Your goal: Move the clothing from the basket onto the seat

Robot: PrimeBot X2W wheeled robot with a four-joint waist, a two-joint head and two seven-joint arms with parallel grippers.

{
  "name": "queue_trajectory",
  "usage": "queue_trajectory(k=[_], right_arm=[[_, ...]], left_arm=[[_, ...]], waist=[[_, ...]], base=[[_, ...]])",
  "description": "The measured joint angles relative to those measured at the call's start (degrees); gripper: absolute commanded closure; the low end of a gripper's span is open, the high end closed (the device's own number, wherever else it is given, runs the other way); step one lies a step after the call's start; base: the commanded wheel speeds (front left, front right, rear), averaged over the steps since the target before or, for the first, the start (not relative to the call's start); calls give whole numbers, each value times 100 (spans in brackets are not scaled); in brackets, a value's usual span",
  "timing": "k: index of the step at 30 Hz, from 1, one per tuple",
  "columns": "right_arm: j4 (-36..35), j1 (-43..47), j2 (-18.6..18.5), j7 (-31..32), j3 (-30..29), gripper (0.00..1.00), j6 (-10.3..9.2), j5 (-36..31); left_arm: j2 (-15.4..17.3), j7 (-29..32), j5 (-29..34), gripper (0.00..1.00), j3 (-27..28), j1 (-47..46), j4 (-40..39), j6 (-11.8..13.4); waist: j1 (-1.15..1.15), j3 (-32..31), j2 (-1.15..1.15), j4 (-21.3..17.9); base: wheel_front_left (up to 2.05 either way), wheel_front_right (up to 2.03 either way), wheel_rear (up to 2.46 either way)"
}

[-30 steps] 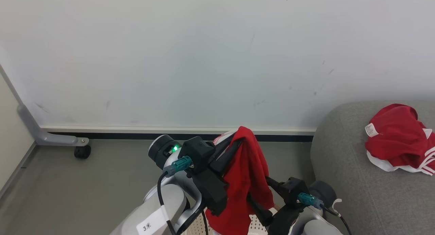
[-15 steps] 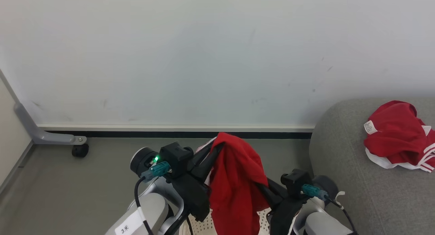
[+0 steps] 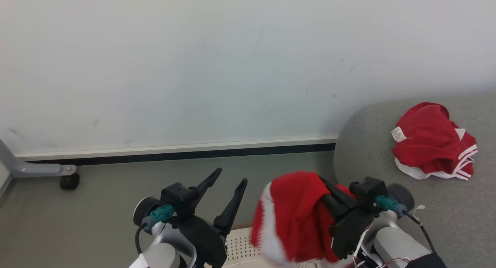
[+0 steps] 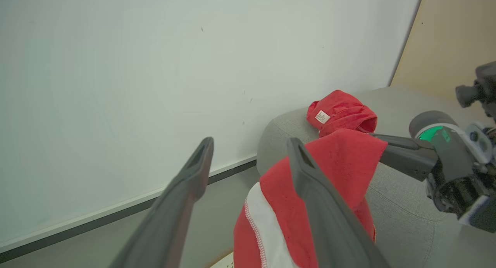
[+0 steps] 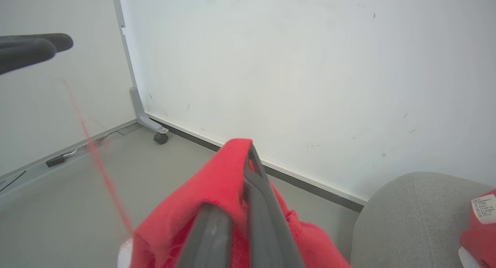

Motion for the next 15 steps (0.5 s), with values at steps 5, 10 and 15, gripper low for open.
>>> queue_trajectory(k=[5, 10, 15], right_arm=[[-213, 9, -146, -1, -49, 100, 0, 0], [-453, 13, -321, -3, -59, 100, 0, -23], [-732, 31, -482, -5, -71, 100, 0, -70]], left_arm=[[24, -60, -30, 0, 48, 211, -1, 76], [68, -141, -31, 0, 34, 492, -16, 118], [81, -213, -30, 0, 14, 722, -34, 149]], waist=[[0, 17, 0, -175], [0, 34, 0, -383], [0, 51, 0, -639]], base=[[0, 0, 0], [0, 0, 0], [0, 0, 0]])
